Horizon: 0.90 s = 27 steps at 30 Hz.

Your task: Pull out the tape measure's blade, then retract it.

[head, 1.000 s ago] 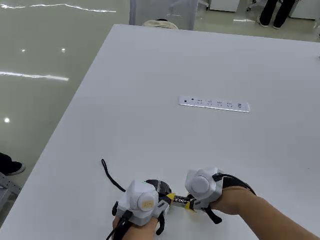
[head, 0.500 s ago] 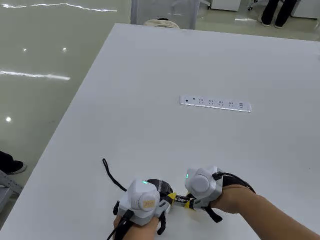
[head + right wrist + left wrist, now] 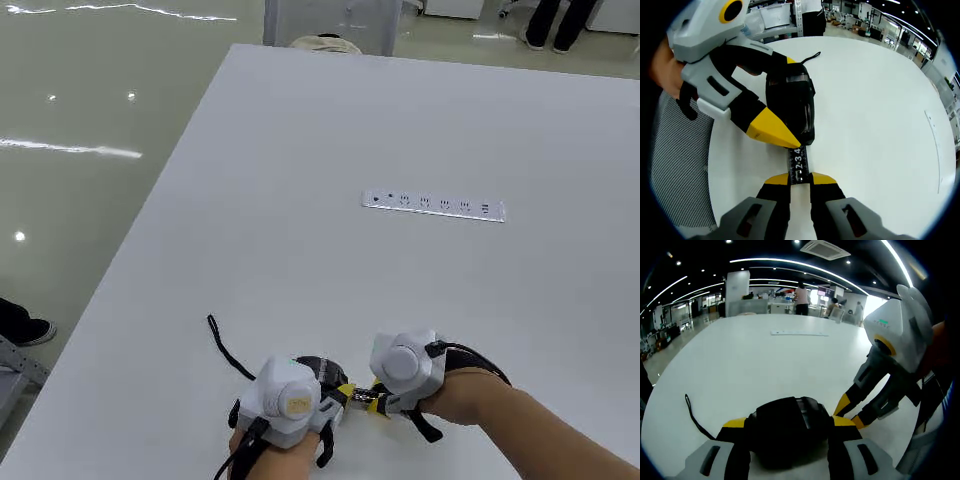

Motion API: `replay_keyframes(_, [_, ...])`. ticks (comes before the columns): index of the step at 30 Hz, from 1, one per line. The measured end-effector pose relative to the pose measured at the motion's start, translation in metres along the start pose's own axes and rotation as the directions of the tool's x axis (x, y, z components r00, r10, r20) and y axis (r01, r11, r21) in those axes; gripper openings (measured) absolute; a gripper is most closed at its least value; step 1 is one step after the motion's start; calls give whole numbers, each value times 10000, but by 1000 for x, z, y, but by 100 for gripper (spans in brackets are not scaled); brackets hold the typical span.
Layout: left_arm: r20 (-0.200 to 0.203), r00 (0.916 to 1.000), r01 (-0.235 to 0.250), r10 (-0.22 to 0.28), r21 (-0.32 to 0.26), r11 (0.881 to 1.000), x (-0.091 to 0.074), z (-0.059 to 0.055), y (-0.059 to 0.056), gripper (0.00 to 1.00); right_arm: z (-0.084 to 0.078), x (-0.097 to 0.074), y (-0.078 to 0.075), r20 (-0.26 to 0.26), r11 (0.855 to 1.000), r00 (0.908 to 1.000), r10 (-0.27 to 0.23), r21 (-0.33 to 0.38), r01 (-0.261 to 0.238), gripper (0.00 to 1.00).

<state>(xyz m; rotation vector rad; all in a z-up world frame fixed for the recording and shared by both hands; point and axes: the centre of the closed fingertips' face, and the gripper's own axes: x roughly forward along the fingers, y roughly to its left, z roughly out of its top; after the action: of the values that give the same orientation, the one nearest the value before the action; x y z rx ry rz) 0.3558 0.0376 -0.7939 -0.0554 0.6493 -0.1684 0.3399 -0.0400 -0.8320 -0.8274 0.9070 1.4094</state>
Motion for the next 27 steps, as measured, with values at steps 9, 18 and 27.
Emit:
replay_keyframes(9, [7, 10000, 42, -42, -44, 10000, 0, 0, 0, 59, 3, 0, 1, 223, 9999, 9997, -45, -138, 48, 14])
replay_keyframes(18, [40, 10000, 81, -80, -98, 9999, 0, 0, 1, 59, 7, 3, -1, 354, 9999, 9994, -13, -101, 17, 14])
replay_keyframes(27, [66, 9998, 204, -203, -227, 9995, 0, 0, 2, 59, 11, 5, 0, 443, 9998, 9990, 39, -201, -30, 14])
